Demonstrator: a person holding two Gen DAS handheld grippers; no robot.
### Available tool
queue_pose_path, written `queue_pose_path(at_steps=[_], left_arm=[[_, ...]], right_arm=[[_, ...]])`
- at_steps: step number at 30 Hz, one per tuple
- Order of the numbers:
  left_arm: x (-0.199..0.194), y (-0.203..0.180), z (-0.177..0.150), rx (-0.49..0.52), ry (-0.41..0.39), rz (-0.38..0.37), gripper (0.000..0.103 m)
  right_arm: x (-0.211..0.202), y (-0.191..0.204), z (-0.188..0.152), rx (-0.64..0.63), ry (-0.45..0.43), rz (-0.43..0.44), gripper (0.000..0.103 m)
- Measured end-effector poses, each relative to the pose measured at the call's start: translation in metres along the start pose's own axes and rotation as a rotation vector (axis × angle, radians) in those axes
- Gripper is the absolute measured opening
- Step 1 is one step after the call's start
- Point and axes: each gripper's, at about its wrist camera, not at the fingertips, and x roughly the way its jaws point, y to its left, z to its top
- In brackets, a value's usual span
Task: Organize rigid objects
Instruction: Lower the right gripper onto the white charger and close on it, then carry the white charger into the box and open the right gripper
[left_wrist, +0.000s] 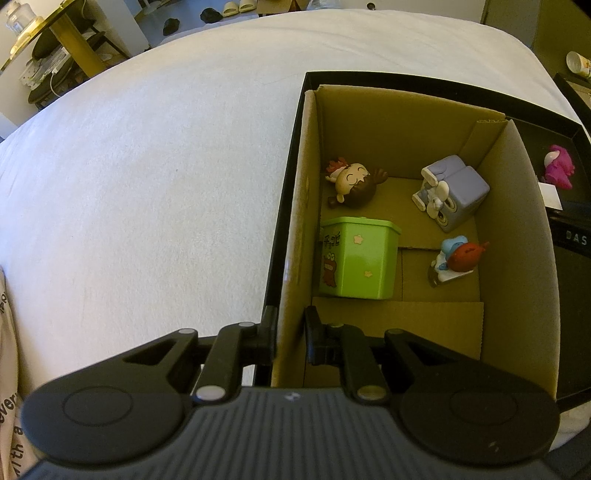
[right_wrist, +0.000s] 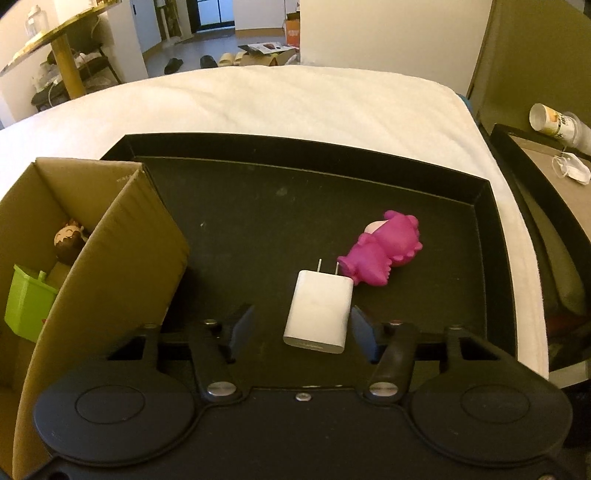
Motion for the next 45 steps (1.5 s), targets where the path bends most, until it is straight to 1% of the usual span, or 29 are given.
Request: queue_pose_path(at_steps=[4,7,8,9,13,22,31,36,39,45], left_arm=[[-0.001,0.000,0.000,-0.001,0.000,-0.001,0.014],[0.000,-0.001,0.000,0.001,-0.001,-0.001,0.014],[0.000,-0.001,0.000,0.000,-0.001,-0.001,0.014],[0.000,-0.001,0.000,0.000,-0.001,-0.001,0.014],[0.000,0.000,0.000,0.001,-0.001,-0.001,0.014],[0.000,0.000,0.000,0.000,-0.004,-0.005,0.014],[-0.001,0.000,-0.001,0.001,-0.008,-0.003,0.014],[-0.003,0.000,-0.002,0.004,-0.013,0.000,0.014],[-0.003,0.000,-0.002,0.006,-0.014,0.000,0.014],[-0.003,0.000,-0.002,0.006,-0.015,0.000,0.013]], right_arm=[[0.006,0.001,0.005,0.014,0.018,-0.006,0.055],[0.010,0.000,0.006,0.004,0.039,-0.030,0.044],[0.012,0.000,0.005,0.000,0.050,-0.033,0.038],[0.011,-0.001,0.004,-0.001,0.053,-0.031,0.037],[0.006,-0.004,-0.003,-0.013,0.058,-0.038,0.037],[-0.011,-0.011,-0.019,0.006,0.069,-0.039,0.036],[-0.034,-0.010,-0.022,0.002,0.036,-0.035,0.036],[-0.052,-0.012,-0.023,0.006,-0.002,-0.011,0.036],[-0.062,-0.015,-0.022,0.039,-0.024,0.029,0.036],[-0.079,-0.013,-0.019,0.024,-0.062,0.037,0.036]])
